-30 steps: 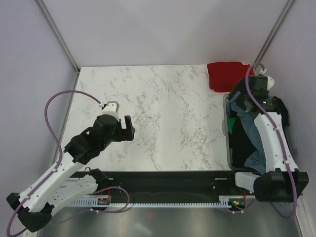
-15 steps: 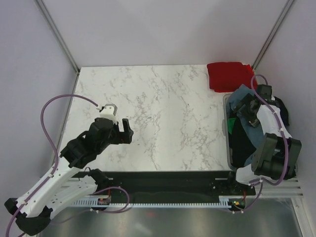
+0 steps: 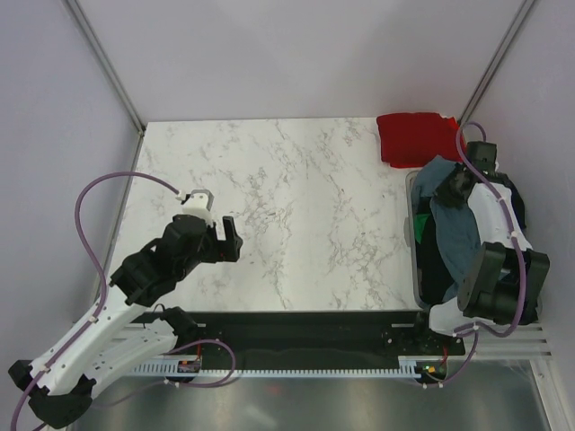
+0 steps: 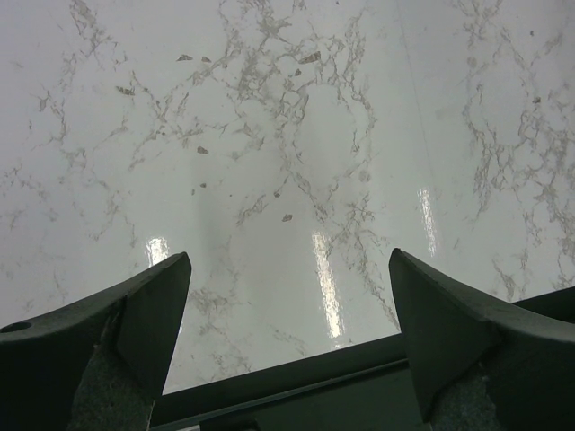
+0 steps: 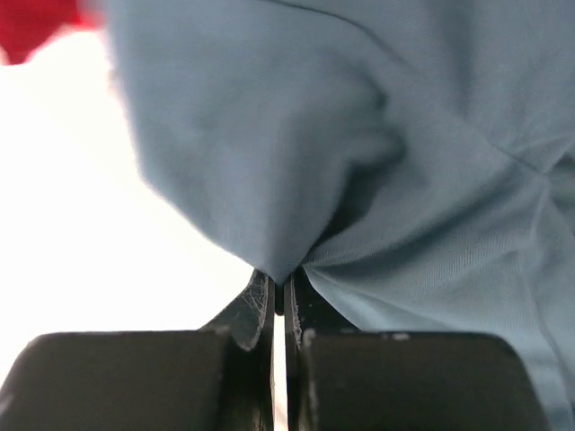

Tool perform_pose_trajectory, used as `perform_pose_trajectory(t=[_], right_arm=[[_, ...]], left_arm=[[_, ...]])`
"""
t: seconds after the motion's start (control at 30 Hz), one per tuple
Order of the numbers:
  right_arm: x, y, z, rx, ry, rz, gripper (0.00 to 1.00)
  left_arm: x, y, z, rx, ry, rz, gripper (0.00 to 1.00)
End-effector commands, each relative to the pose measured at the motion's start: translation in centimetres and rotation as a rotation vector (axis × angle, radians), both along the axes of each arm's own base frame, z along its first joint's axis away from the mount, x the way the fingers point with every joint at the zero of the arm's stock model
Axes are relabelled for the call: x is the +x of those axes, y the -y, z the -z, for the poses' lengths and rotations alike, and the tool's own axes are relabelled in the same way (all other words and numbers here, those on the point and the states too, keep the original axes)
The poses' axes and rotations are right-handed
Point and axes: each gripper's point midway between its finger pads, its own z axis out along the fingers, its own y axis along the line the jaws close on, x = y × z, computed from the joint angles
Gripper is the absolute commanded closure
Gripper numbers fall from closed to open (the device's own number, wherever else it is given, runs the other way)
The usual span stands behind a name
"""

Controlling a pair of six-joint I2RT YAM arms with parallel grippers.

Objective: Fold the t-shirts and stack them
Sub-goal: Grab the tshirt from the pile, then move the tshirt to the center of the board

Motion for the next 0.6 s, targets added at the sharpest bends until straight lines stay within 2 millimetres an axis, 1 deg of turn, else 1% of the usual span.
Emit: perform_pose_trajectory(t=[0.0, 0.07, 0.1, 0.13, 0.17, 0.2, 0.23, 0.27, 0.3, 0.33, 0.37, 0.4, 0.43, 0.5, 0.53, 0.57], right_arm=[[3.4, -4.2, -11.8, -0.014, 0.315, -0.131, 1.0], [4.5, -7.8, -17.0, -0.006, 0.449, -0.254, 1.0], [4.8, -11.9, -22.6, -0.01, 0.577, -0.37, 1.0], [4.4, -15.2, -25.7, -0.007, 0.657, -0.481, 1.0], [3.9, -17.7, -28.7, -0.002, 0.734, -0.555, 1.0], [2.5, -22.3, -31.0, 0.033, 0.795, -0.677, 1.0], [1.0, -24.1, -35.7, 0.037, 0.913, -0.727, 1.0], [0.0, -26.0, -37.4, 0.041, 0.958, -0.786, 1.0], [-1.8, -28.6, -39.3, 0.074, 1.007, -0.857, 1.0], [-2.3, -29.5, -39.6, 0.086, 1.016, -0.878, 1.0], [-2.4, -30.3, -39.1, 0.104, 1.003, -0.898, 1.0], [-2.1, -31.2, -37.2, 0.12, 0.952, -0.915, 1.0], [-2.0, -31.6, -35.7, 0.122, 0.917, -0.925, 1.0], [-1.5, -32.1, -32.1, 0.126, 0.827, -0.921, 1.0], [-1.1, -32.3, -28.1, 0.12, 0.733, -0.921, 1.0], [-1.1, -32.2, -26.4, 0.115, 0.691, -0.909, 1.0]], left_arm=[[0.2, -0.4, -0.4, 0.022, 0.031, 0.007, 0.02], [0.1, -0.5, -0.4, 0.022, 0.032, 0.006, 0.02], [0.2, -0.6, -0.5, 0.021, 0.035, 0.001, 0.02], [0.2, -0.6, -0.7, 0.019, 0.041, -0.001, 0.02], [0.2, -0.7, -0.7, 0.019, 0.043, -0.004, 0.02], [0.1, -0.8, -0.8, 0.014, 0.048, -0.006, 0.02], [0.1, -0.9, -0.8, 0.014, 0.052, -0.01, 0.02], [0.1, -1.0, -1.0, 0.011, 0.058, -0.015, 0.02], [0.1, -1.0, -1.1, 0.006, 0.064, -0.017, 0.02], [0.1, -1.1, -1.1, 0.006, 0.067, -0.021, 0.02], [0.0, -1.3, -1.1, 0.006, 0.069, -0.026, 0.02], [0.0, -1.3, -1.2, 0.004, 0.071, -0.028, 0.02], [0.0, -1.3, -1.4, 0.0, 0.077, -0.029, 0.02], [0.0, -1.4, -1.3, 0.004, 0.074, -0.034, 0.02], [0.0, -1.4, -1.4, -0.001, 0.08, -0.034, 0.02], [0.0, -1.5, -1.4, 0.002, 0.08, -0.036, 0.02]])
